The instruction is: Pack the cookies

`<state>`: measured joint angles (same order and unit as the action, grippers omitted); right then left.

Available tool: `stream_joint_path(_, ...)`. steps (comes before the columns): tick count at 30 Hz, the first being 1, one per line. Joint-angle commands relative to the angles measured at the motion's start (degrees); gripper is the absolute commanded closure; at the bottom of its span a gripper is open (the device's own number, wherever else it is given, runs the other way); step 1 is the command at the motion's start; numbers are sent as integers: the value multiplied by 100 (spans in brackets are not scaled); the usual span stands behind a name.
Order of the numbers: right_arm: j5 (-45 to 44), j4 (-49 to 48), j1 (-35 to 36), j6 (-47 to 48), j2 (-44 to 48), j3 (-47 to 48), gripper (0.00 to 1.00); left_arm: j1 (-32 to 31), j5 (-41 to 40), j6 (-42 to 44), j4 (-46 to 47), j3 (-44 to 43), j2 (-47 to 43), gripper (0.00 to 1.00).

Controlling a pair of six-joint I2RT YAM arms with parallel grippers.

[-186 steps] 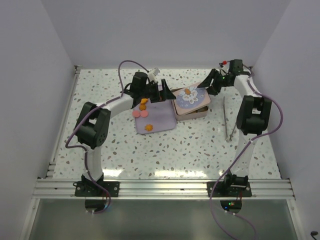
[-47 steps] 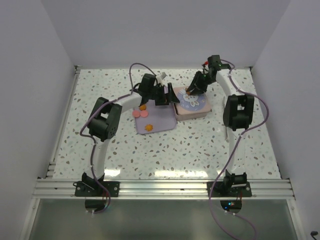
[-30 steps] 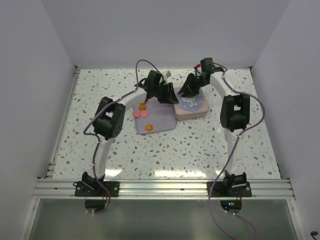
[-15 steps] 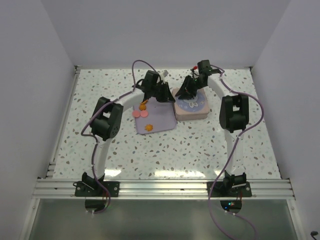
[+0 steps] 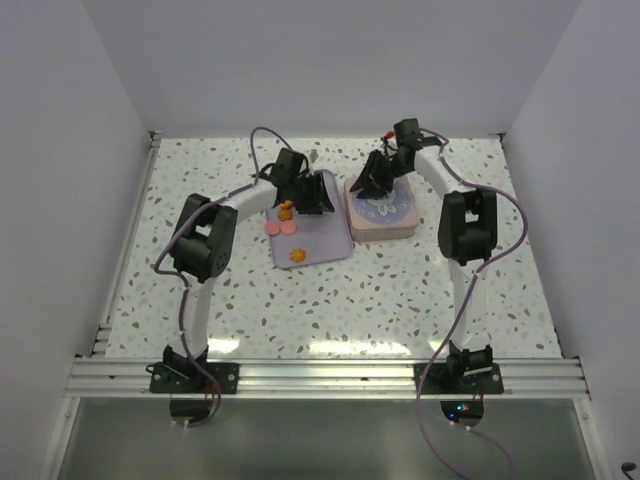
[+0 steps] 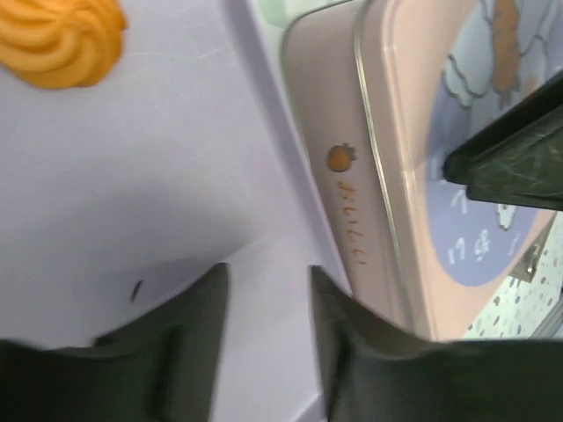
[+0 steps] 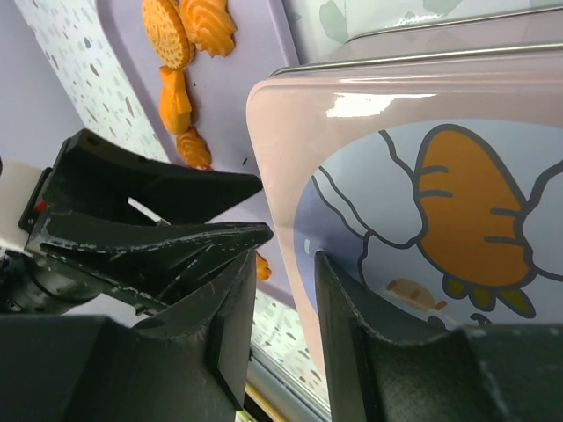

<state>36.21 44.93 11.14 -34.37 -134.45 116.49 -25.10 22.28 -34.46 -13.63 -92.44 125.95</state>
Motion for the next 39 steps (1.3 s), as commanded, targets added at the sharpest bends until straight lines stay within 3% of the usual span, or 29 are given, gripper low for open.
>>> stream_joint_path(1,-404,297,38,185,209,172,62,102,-233,132,-96,86,-536,46)
stream_joint_path(7,-421,368,38,317,744,217,51,357,-681,308,18,604,-1414,18)
stream_joint_path(12,-342,245,82,562,1656,-99,39,620,-1155,632,211,1262,-2493,10)
stream_joint_path(16,-360,-158,169,852,2668,-722,26,647,-2006,1107,300,1755,-3339,7)
stream_joint_path(19,-596,-684,239,1081,3713,-1609,11,726,-3043,1231,80,2133,-3892,6)
stream_joint_path(20,-719,-818,249,1108,4029,-1846,1,752,-3550,1222,71,2282,-4050,6)
stream_joint_path(24,-1010,-1355,257,1073,5050,-2936,1,919,-4889,916,343,3440,-5138,0)
stream_joint_path(29,-1458,-1266,266,1055,5769,-3482,1,1033,-6873,468,800,4567,-5800,0)
stream_joint_path(32,-1563,-1574,266,994,6367,-4089,1,1200,-7010,168,1054,5323,-6081,0)
stream_joint_path(36,-1652,-1829,266,897,7018,-4852,1,1201,-7149,325,2361,6560,-6223,0)
stream_joint_path(39,-1748,-1760,266,1019,7274,-5057,1,1411,-7291,658,3109,6897,-6127,0)
